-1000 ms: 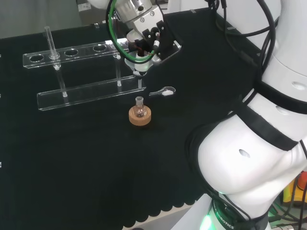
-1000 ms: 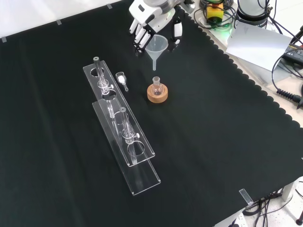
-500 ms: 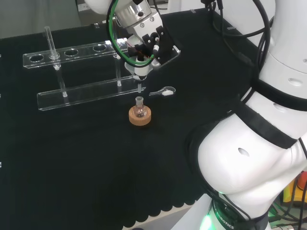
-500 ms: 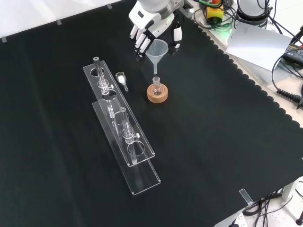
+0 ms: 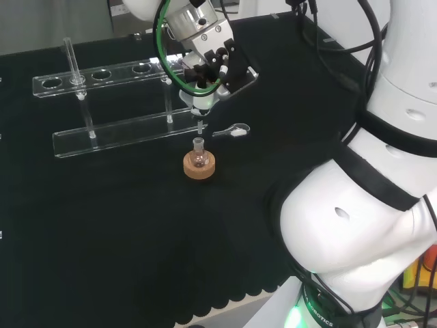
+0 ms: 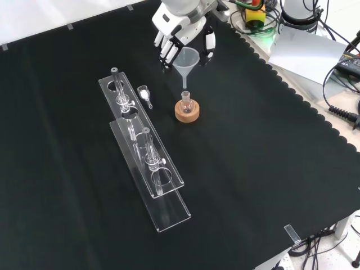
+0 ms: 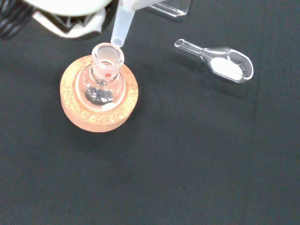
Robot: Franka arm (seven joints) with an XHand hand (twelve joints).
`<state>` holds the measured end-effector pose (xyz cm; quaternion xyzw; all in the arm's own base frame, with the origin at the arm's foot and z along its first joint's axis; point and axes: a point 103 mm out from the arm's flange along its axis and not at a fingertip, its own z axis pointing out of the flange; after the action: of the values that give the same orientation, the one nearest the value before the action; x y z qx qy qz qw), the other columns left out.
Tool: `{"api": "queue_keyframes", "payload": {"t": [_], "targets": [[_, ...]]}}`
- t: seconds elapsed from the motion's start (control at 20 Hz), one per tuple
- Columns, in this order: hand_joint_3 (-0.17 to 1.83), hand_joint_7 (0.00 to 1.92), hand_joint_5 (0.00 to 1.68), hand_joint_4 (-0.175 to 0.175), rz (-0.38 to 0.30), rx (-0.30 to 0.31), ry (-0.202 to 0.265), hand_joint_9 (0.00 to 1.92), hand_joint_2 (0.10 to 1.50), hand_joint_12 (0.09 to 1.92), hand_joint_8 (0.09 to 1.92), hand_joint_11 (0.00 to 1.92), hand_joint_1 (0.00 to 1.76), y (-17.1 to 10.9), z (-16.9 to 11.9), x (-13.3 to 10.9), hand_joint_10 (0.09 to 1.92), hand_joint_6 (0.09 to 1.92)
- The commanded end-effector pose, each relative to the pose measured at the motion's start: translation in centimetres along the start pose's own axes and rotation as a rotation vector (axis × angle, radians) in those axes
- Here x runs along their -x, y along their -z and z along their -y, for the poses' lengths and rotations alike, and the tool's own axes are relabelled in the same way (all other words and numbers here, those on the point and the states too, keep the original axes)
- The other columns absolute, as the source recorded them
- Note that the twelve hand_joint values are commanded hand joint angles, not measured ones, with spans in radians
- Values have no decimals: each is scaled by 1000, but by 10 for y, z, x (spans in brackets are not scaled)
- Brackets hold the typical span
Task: Place the funnel on the round-bottom flask.
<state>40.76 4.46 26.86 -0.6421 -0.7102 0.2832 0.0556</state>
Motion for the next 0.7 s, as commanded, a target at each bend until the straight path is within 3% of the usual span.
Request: {"api": "queue_keyframes", "payload": {"t": [0.05, 0.7], "targets": [[798, 535, 537, -36, 17, -19, 2, 966, 698, 1284, 653, 550, 916, -8, -5, -2, 453, 589], [798, 534, 536, -36, 20, -25, 5, 965, 698, 1284, 655, 550, 917, -11, -12, -7, 454, 593]]}}
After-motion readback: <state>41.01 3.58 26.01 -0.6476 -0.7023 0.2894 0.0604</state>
